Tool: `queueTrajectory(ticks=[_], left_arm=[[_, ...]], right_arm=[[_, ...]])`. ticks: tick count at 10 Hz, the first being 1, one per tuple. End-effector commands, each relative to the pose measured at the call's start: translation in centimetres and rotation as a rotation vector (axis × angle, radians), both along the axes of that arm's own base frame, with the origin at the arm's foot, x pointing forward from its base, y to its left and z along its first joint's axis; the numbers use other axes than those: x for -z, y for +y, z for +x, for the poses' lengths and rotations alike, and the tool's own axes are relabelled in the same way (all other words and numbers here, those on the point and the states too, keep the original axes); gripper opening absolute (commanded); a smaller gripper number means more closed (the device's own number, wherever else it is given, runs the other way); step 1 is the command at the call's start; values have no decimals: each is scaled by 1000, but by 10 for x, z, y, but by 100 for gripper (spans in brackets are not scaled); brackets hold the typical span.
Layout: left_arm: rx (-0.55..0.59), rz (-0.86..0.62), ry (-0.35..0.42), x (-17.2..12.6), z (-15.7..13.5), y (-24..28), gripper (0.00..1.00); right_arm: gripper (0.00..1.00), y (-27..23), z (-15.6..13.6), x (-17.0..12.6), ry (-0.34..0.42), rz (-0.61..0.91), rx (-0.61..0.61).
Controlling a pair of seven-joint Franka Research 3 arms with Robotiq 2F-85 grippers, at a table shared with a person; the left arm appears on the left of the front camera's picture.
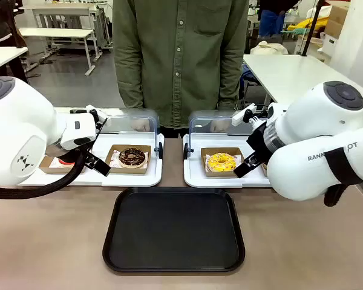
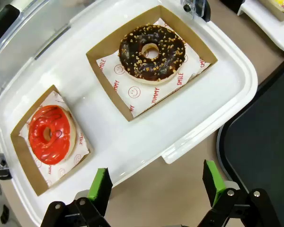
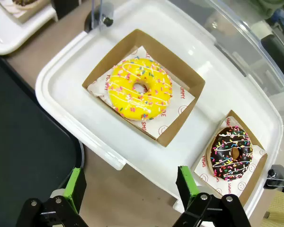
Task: Move the third donut from the left to the tray.
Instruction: Pick up the Paper togo box containing the Donut indicated by the person and place it on the Handle tray.
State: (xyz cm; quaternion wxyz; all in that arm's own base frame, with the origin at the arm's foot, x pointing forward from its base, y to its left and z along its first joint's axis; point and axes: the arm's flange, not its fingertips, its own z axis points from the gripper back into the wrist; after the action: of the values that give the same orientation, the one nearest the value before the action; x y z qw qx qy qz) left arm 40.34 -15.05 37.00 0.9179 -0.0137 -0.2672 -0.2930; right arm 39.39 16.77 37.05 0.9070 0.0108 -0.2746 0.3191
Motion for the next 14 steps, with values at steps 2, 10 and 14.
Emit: queueTrajectory(ticks=[2,10,14], left_arm=[[0,0,0,0,0,0,100],[55,-64,-9,-35,-11,15,100],[356,-219,88,-146,-2,127,100]], right_arm=[[100,0,0,0,0,0,0],[100,-15,5,-38,-5,46,-12],[100,-138,22,-144,-6,274,-124]])
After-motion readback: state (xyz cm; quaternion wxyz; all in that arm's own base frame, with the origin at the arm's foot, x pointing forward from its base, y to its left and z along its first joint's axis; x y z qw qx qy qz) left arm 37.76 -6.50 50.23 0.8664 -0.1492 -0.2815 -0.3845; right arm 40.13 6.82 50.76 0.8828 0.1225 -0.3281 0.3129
